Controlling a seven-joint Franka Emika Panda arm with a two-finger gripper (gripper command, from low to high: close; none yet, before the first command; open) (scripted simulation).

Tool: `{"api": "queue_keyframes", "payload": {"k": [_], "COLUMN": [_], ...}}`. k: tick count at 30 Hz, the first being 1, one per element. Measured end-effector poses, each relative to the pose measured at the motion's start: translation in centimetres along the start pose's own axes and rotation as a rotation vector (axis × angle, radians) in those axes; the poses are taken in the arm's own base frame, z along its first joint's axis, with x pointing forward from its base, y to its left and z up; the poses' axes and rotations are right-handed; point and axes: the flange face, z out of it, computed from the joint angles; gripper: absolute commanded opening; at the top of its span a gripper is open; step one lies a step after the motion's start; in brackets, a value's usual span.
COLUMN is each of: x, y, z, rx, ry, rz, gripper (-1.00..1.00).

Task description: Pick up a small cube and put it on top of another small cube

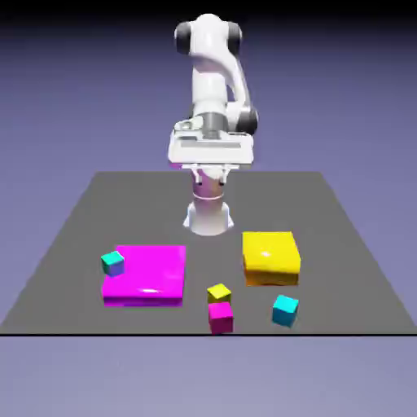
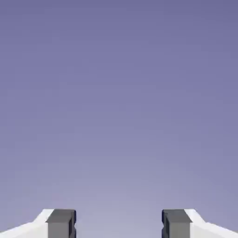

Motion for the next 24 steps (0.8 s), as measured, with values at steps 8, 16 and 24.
{"api": "queue_keyframes", "payload": {"k": [8,16,24], "x": [-3.1,-8.0,-12.8], "y": [0.3,2.5,6.0], "z": [9.5,18.3,24.6], "rx": [-0.201,-0.400,-0.543], "ry": [-0.295,-0.590,-0.794], "rz": [-0.182,-0.379,-0.517], "gripper": [0.00,0.00,0.00]}}
